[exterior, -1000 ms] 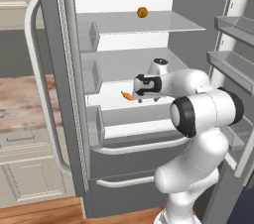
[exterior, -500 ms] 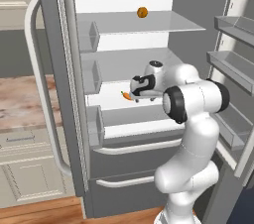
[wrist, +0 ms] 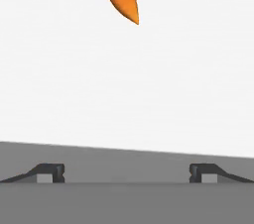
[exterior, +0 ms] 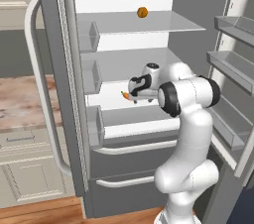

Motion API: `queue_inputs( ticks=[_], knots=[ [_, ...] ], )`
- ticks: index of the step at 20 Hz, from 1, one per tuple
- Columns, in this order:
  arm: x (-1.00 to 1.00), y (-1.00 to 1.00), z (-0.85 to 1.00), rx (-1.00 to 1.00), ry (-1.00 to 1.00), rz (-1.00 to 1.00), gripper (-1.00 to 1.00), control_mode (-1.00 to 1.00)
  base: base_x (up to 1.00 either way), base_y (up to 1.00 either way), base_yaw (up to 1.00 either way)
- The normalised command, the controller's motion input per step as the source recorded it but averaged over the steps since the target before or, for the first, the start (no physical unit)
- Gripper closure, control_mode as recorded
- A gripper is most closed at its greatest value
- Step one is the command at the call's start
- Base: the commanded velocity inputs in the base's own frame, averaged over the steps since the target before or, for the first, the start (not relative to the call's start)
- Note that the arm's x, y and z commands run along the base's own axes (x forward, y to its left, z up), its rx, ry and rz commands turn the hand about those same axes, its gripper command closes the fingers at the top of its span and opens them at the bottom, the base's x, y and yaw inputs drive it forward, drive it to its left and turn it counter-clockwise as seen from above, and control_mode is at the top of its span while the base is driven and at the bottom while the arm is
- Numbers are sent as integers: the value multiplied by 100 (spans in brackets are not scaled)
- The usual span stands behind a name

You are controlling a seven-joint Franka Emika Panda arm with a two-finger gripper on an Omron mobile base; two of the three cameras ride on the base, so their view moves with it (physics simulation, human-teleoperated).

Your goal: Fully open the fridge drawer.

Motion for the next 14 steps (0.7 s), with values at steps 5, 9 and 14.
queue_inputs(
  ticks=[5,9,14],
  knots=[
    [-60,0,-28,0,7,0,-100,-100,0,0,0],
    [-93,0,-8,0,5,0,-100,-100,0,0,0],
    [-100,-3,0,0,0,0,-100,-100,0,0,0]
  ],
)
